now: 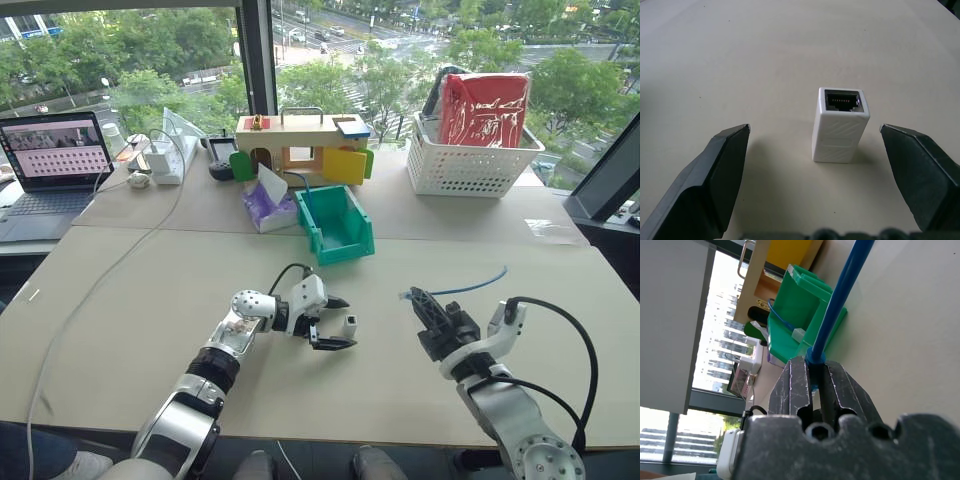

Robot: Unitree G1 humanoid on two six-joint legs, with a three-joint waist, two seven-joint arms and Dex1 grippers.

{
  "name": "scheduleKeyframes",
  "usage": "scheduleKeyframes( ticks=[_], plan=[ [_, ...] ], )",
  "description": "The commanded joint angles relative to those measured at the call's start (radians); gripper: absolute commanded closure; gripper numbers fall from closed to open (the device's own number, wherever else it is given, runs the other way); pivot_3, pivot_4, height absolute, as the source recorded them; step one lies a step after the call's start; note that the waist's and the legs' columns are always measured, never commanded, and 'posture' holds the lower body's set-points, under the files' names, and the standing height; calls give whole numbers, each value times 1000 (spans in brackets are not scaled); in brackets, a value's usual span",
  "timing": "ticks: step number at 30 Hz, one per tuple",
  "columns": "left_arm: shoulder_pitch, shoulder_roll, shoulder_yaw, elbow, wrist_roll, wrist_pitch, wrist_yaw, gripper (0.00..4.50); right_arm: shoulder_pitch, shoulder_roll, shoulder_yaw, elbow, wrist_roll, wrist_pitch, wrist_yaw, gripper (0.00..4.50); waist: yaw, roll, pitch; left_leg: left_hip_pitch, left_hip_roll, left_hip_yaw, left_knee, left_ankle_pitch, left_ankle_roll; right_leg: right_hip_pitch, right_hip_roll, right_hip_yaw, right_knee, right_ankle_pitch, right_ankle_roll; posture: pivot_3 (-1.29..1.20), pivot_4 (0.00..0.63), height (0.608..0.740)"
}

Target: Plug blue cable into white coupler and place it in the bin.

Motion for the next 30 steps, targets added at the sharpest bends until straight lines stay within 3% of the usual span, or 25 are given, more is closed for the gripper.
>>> scheduleKeyframes(
  ticks=[1,2,11,18,24,30],
  plan=[
    [16,5,-16,20,28,3,2,530,-10,-9,-1,-20,12,-6,15,4500,1,0,0,0,0,0,0,0,0,0,0,0,0,0,0,0,150,740],
    [14,6,-17,21,27,-5,-11,648,-9,-9,-1,-21,11,-7,14,4500,1,0,0,0,0,0,0,0,0,0,0,0,0,0,0,0,150,740],
    [7,-10,-12,-31,6,38,-43,3827,-8,-33,1,-31,-19,0,3,4500,2,0,0,0,0,0,0,0,0,0,0,0,0,0,0,0,150,740],
    [-1,-38,-62,-224,44,431,68,3876,-47,-212,82,-86,-160,136,-79,4500,10,0,0,-2,-1,0,0,0,0,0,-1,0,-1,0,0,0,150,740],
    [8,-6,-187,-429,97,637,83,3876,-62,-205,102,-86,-181,136,-69,4500,21,0,0,-3,-1,-1,0,0,0,0,0,0,-1,-1,1,0,150,740],
    [-22,13,-240,-473,133,709,117,3876,-63,-211,131,-71,-152,183,-86,4500,25,0,0,-3,-1,-1,0,0,0,0,-1,0,-2,0,0,0,150,740]
  ],
)
